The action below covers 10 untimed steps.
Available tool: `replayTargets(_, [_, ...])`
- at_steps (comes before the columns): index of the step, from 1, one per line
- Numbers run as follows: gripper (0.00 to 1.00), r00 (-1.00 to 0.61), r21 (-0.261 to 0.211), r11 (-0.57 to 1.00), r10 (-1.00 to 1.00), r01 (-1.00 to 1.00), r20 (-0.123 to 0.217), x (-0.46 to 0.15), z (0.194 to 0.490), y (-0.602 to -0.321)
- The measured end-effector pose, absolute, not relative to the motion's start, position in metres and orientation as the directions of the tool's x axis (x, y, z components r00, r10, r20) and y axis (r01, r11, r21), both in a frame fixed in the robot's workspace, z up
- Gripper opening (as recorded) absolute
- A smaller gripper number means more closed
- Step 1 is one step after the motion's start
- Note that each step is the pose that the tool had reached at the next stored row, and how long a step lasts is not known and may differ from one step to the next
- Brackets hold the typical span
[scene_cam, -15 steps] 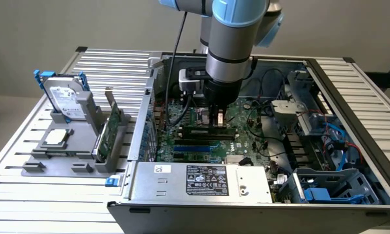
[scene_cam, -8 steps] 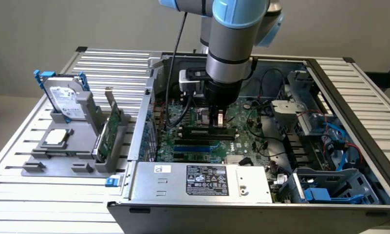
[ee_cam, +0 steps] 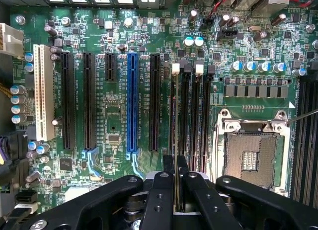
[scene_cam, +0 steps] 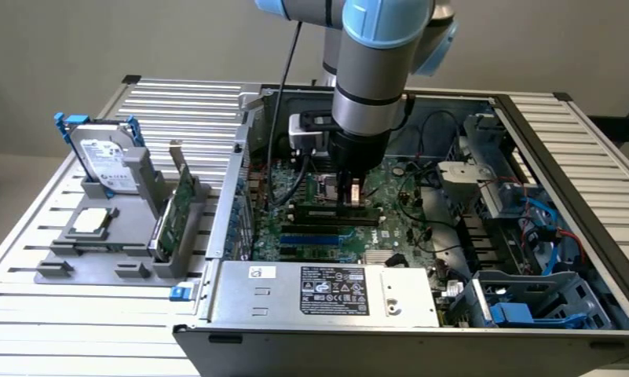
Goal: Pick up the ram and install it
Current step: 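Insert the ram into the slot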
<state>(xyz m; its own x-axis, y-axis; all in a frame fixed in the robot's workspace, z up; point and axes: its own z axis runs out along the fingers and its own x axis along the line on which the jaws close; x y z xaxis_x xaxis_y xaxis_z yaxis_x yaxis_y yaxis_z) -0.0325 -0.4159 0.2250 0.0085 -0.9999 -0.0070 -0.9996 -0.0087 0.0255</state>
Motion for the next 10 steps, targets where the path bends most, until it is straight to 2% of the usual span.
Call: replayTargets(10, [0.14, 0.009, 0.025, -0.009, -1.0, -1.0, -0.009, -0.0322, 0.2231, -0.4159])
